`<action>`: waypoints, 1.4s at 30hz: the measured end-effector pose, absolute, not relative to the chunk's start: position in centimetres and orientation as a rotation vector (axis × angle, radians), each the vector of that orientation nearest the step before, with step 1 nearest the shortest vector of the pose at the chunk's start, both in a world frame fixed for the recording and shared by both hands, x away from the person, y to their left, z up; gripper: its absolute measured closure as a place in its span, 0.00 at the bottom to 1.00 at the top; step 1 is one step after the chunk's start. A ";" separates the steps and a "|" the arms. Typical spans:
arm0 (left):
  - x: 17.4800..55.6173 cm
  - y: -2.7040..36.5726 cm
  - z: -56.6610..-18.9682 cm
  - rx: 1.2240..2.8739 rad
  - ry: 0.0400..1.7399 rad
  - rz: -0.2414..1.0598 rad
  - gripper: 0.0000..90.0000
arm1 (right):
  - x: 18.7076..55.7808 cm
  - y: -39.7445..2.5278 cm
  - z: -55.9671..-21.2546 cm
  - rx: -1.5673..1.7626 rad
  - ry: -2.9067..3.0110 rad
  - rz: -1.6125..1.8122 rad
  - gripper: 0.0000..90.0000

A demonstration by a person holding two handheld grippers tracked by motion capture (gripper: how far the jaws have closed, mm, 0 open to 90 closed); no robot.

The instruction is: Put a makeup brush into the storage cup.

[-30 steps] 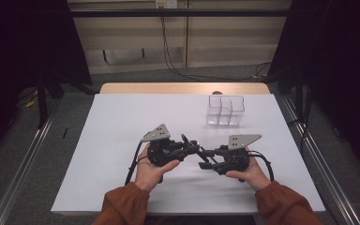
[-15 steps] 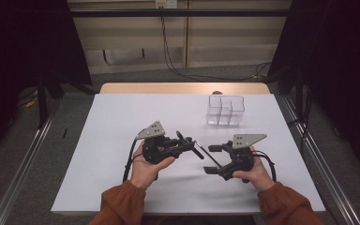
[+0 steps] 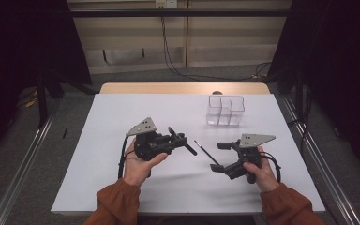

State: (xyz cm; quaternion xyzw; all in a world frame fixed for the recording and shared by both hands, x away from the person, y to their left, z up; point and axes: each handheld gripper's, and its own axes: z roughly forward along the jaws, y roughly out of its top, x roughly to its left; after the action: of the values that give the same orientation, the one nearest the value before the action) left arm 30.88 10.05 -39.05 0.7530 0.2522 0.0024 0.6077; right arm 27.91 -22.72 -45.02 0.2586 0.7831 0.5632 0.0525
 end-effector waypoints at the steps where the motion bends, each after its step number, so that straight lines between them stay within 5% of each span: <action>1: 30.9 10.2 -38.9 1.743 0.579 0.010 0.84 | 27.8 -22.8 -45.0 0.779 2.385 1.713 0.09; 42: 32.6 7.4 -35.8 2.123 0.457 -0.008 0.84 | 27.0 -22.0 -45.4 0.734 2.298 1.658 0.01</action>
State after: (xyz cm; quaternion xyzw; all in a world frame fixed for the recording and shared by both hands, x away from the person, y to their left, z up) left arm 32.57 7.44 -35.80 0.8648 0.1864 -0.0032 0.4663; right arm 27.04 -21.97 -45.41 0.2494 0.7805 0.5631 0.1072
